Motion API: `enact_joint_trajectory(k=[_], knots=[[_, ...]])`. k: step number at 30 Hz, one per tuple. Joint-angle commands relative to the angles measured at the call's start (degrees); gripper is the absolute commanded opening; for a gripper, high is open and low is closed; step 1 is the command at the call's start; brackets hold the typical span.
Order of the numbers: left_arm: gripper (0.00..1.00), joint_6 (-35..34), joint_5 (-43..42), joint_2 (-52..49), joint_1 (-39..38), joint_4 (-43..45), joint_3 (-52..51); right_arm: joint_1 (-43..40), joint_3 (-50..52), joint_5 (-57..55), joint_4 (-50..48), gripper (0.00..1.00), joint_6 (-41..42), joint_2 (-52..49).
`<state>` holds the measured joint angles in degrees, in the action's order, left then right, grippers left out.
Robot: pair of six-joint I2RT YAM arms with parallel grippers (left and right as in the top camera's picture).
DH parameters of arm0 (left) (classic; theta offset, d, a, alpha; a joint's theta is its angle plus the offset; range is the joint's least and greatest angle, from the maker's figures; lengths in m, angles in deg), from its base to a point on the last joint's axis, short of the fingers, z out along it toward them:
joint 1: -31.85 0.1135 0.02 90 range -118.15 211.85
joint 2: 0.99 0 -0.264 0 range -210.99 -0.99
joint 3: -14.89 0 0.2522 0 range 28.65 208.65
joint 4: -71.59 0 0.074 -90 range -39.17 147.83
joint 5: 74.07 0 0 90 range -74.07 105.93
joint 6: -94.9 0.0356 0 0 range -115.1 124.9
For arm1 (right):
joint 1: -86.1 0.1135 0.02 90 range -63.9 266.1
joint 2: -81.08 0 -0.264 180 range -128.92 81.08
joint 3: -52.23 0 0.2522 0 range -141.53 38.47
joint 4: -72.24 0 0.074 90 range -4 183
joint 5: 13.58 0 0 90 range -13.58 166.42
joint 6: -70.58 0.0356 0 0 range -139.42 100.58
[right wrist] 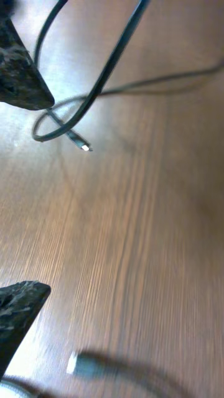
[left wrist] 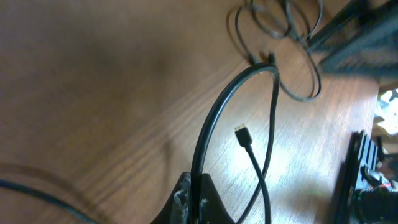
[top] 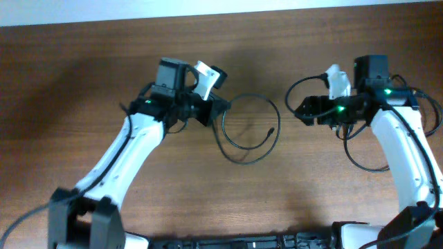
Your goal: Untangle cables
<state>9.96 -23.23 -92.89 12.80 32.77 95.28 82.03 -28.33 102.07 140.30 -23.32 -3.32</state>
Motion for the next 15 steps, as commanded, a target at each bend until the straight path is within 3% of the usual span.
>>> enact_joint_trajectory(k=[1,6,7,9,10,12,15], knots=[[0.0,-0.96,-1.44,6.64,0.74,0.2,-0.04,6.73,-0.37,2.03,-0.87,0.88,-4.83,-1.75],[0.0,-2.91,-1.81,9.97,0.74,0.22,-0.04,13.7,-0.37,2.23,-4.09,0.85,-4.87,-3.52],[0.0,-2.91,-1.81,10.19,0.74,0.24,-0.04,14.69,-0.35,2.21,-4.2,0.71,-4.87,-3.67],[0.0,-2.91,-1.73,10.56,0.81,0.83,-0.04,15.32,-0.33,2.16,-4.17,0.27,-4.87,-3.74],[0.0,-2.91,-1.6,10.78,1.07,0.94,-0.04,15.32,-0.33,2.14,-4.17,0.17,-4.85,-3.74],[0.0,-2.91,-1.6,11.85,3.1,0.59,-0.02,15.3,-0.33,0.85,-4.2,0.04,-4.85,-3.74],[0.0,-2.89,-1.57,12.59,4.98,-0.35,-0.04,15.3,-0.33,0.46,-4.33,0.04,-4.85,-3.74]])
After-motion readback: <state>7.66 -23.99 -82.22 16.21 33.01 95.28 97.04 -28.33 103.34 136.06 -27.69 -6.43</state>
